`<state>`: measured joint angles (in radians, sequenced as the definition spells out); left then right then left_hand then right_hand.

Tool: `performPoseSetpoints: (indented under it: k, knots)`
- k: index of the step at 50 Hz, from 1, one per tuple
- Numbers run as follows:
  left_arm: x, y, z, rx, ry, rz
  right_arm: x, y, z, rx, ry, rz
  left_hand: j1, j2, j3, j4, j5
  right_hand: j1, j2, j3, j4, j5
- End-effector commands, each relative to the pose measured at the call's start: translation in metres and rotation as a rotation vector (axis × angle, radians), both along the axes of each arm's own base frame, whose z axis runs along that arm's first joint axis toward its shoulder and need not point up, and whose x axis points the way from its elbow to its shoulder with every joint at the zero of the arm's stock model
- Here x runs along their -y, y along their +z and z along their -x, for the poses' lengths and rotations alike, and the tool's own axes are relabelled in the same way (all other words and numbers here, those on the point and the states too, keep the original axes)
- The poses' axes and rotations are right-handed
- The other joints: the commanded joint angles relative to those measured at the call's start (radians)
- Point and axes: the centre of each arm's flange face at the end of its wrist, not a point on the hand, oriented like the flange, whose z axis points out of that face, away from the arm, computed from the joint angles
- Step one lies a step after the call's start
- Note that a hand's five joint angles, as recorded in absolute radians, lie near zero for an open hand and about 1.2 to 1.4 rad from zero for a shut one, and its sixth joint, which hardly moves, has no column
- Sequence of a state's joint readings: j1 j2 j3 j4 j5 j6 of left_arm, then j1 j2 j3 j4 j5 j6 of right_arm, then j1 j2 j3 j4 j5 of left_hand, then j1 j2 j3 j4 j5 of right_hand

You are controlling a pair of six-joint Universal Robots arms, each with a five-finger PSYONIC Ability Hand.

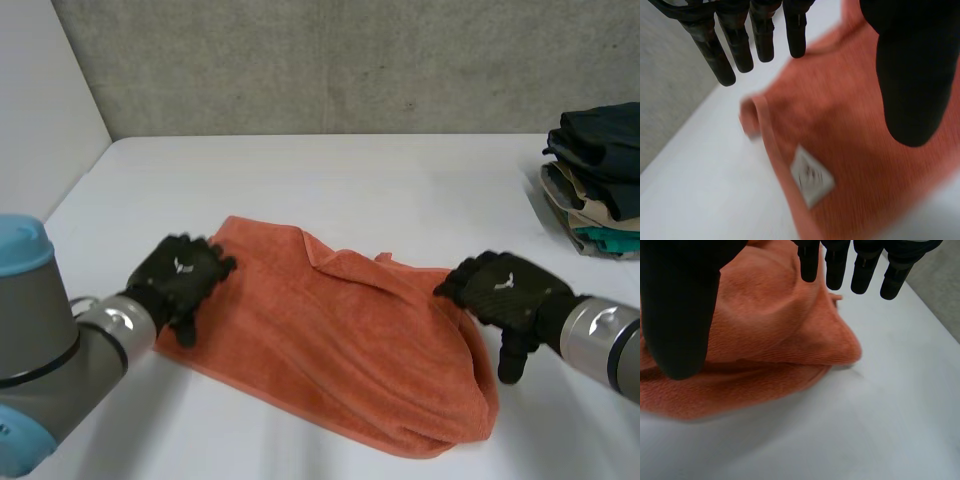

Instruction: Fold the laundry.

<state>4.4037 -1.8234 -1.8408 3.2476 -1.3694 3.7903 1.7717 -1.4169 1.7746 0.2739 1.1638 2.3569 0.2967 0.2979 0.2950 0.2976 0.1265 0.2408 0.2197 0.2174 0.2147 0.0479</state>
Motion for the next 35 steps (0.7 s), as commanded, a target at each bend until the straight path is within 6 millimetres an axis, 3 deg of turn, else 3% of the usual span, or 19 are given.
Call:
performPoseSetpoints:
  k: [1,9,15,26,28,33,35]
  knots:
    - [0.003,-0.032,-0.016,0.104,-0.085,-0.044,-0.006,-0.022,-0.002,0.022,0.035,0.027,0.108,0.106,0.109,0.107,0.103,-0.066,-0.045,-0.043,-0.040,-0.048]
    - [0.017,-0.035,-0.022,0.060,-0.106,-0.028,-0.003,-0.029,-0.003,0.051,0.023,0.069,0.234,0.232,0.235,0.233,0.229,-0.066,-0.045,-0.043,-0.040,-0.048]
    - [0.020,-0.049,-0.020,0.067,-0.116,-0.044,-0.003,-0.030,-0.003,0.056,0.024,0.069,0.292,0.291,0.294,0.292,0.288,-0.036,-0.014,-0.012,-0.009,-0.017]
    - [0.024,-0.052,-0.017,0.068,-0.124,-0.032,-0.004,-0.033,-0.003,0.058,0.021,0.076,0.336,0.335,0.338,0.336,0.332,-0.003,0.018,0.020,0.023,0.015]
    - [0.026,-0.052,-0.017,0.065,-0.124,-0.029,-0.004,-0.034,-0.003,0.058,0.021,0.073,0.447,0.446,0.449,0.446,0.443,-0.003,0.018,0.020,0.023,0.015]
    - [0.032,-0.048,-0.016,0.059,-0.118,-0.011,-0.005,-0.034,-0.003,0.057,0.021,0.071,1.093,1.091,1.094,1.092,1.088,0.000,0.021,0.023,0.026,0.018]
    - [0.035,-0.047,-0.015,0.057,-0.117,0.004,-0.005,-0.034,-0.003,0.057,0.021,0.071,1.100,1.098,1.101,1.099,1.095,0.000,0.021,0.023,0.026,0.018]
